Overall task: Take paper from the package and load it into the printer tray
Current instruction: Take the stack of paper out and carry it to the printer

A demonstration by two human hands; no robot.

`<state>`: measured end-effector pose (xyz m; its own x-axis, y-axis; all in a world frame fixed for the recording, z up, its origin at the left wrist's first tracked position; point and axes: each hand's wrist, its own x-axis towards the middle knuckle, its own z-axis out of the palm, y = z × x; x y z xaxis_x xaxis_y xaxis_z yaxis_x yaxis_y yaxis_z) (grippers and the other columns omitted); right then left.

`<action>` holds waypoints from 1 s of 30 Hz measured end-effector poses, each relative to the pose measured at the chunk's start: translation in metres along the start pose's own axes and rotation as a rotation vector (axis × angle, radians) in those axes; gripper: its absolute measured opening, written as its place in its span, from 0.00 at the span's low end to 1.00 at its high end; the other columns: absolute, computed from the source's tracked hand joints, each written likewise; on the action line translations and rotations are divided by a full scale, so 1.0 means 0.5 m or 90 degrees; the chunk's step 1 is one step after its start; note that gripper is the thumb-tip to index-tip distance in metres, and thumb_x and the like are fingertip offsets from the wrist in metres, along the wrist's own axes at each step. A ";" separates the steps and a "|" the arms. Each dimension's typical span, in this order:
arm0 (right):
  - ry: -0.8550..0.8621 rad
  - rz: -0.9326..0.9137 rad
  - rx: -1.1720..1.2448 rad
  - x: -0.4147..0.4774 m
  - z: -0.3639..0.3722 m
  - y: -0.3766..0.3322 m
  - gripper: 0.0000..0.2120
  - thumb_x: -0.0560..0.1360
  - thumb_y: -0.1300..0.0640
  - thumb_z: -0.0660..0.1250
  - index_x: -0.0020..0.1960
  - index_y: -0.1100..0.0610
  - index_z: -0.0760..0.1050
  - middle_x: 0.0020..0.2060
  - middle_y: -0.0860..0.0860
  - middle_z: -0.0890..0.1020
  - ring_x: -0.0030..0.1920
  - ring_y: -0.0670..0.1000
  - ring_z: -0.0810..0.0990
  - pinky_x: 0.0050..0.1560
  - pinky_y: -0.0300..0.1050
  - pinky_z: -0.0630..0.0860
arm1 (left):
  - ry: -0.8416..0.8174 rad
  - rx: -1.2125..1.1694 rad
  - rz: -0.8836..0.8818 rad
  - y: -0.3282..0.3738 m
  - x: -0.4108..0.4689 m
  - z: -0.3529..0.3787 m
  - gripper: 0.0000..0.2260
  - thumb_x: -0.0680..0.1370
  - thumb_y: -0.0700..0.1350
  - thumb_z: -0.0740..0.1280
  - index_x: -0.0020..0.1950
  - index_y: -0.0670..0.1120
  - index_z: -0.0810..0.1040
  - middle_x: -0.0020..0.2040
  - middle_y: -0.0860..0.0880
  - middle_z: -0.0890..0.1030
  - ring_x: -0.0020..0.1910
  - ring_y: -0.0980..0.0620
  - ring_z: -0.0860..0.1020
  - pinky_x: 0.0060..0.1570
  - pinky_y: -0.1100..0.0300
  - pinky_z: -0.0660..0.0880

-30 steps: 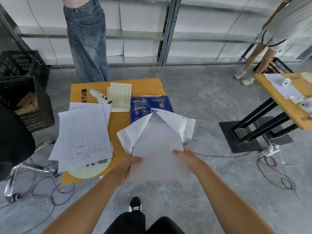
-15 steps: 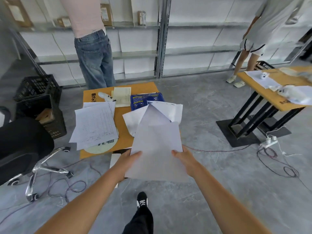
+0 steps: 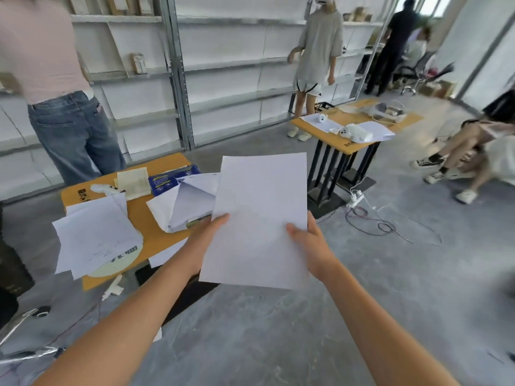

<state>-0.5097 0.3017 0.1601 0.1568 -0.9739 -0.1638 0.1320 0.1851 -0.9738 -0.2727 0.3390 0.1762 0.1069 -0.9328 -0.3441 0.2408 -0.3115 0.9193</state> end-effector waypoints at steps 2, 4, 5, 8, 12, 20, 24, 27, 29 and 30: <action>0.039 -0.006 0.026 -0.049 -0.031 -0.013 0.20 0.78 0.65 0.65 0.67 0.52 0.71 0.56 0.53 0.82 0.50 0.54 0.82 0.52 0.54 0.81 | -0.044 0.061 0.068 -0.010 -0.007 0.043 0.14 0.78 0.48 0.69 0.63 0.52 0.77 0.58 0.50 0.83 0.56 0.49 0.81 0.57 0.50 0.77; 0.088 0.019 0.048 -0.108 -0.061 -0.019 0.18 0.77 0.60 0.67 0.65 0.51 0.74 0.56 0.54 0.83 0.51 0.56 0.83 0.52 0.54 0.80 | -0.088 0.129 0.116 -0.036 -0.021 0.085 0.12 0.78 0.43 0.69 0.62 0.51 0.76 0.60 0.50 0.82 0.57 0.50 0.81 0.60 0.53 0.76; 0.132 0.037 0.054 -0.143 -0.074 -0.020 0.16 0.77 0.57 0.68 0.64 0.51 0.75 0.55 0.54 0.83 0.50 0.56 0.83 0.53 0.55 0.80 | -0.117 0.158 0.130 -0.053 -0.028 0.106 0.13 0.78 0.43 0.68 0.63 0.49 0.76 0.61 0.50 0.82 0.58 0.51 0.80 0.62 0.53 0.74; 0.268 0.038 0.047 -0.259 -0.118 0.005 0.13 0.77 0.53 0.68 0.61 0.54 0.76 0.54 0.56 0.84 0.49 0.56 0.83 0.54 0.58 0.80 | -0.214 0.206 0.143 -0.106 -0.056 0.163 0.14 0.78 0.43 0.69 0.63 0.49 0.78 0.56 0.56 0.83 0.57 0.59 0.81 0.57 0.62 0.76; 0.440 0.029 0.080 -0.452 -0.170 0.052 0.10 0.76 0.52 0.69 0.56 0.50 0.78 0.47 0.51 0.86 0.44 0.54 0.85 0.47 0.55 0.83 | -0.376 0.233 0.098 -0.184 -0.131 0.252 0.13 0.78 0.44 0.68 0.63 0.50 0.78 0.54 0.57 0.84 0.51 0.62 0.82 0.50 0.67 0.77; 0.759 -0.015 0.129 -0.912 -0.195 0.077 0.20 0.76 0.51 0.69 0.66 0.54 0.72 0.57 0.58 0.82 0.54 0.62 0.83 0.54 0.62 0.80 | -0.691 0.278 0.000 -0.299 -0.420 0.465 0.08 0.78 0.53 0.67 0.54 0.52 0.80 0.50 0.52 0.86 0.46 0.54 0.85 0.46 0.56 0.81; 0.915 -0.066 0.159 -1.121 -0.149 0.087 0.16 0.77 0.56 0.67 0.64 0.58 0.73 0.47 0.54 0.84 0.39 0.52 0.84 0.38 0.47 0.84 | -0.812 0.280 -0.023 -0.340 -0.607 0.519 0.06 0.80 0.51 0.64 0.49 0.52 0.80 0.44 0.54 0.85 0.41 0.55 0.84 0.42 0.57 0.82; 1.008 -0.083 0.154 -1.265 -0.099 0.110 0.14 0.78 0.55 0.67 0.63 0.57 0.74 0.50 0.54 0.84 0.42 0.52 0.85 0.42 0.48 0.84 | -0.900 0.295 -0.056 -0.382 -0.740 0.521 0.08 0.80 0.53 0.64 0.52 0.53 0.80 0.47 0.51 0.86 0.45 0.50 0.85 0.46 0.53 0.82; 1.058 -0.086 0.141 -1.361 -0.059 0.132 0.13 0.78 0.52 0.66 0.61 0.54 0.76 0.56 0.56 0.82 0.49 0.56 0.84 0.50 0.53 0.83 | -0.943 0.295 -0.079 -0.414 -0.827 0.507 0.07 0.79 0.54 0.65 0.52 0.53 0.80 0.51 0.48 0.86 0.48 0.47 0.85 0.50 0.49 0.81; 1.081 -0.081 0.138 -1.410 -0.033 0.143 0.12 0.78 0.51 0.66 0.60 0.53 0.76 0.57 0.56 0.82 0.50 0.57 0.83 0.53 0.55 0.82 | -0.964 0.297 -0.086 -0.430 -0.873 0.495 0.08 0.79 0.54 0.65 0.53 0.53 0.80 0.53 0.47 0.86 0.49 0.46 0.85 0.52 0.47 0.80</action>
<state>-0.6268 0.9992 0.2032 -0.9792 0.0067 -0.2026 0.2024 -0.0255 -0.9790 -0.6100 0.7683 0.1761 -0.9755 -0.1164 -0.1867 -0.1666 -0.1634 0.9724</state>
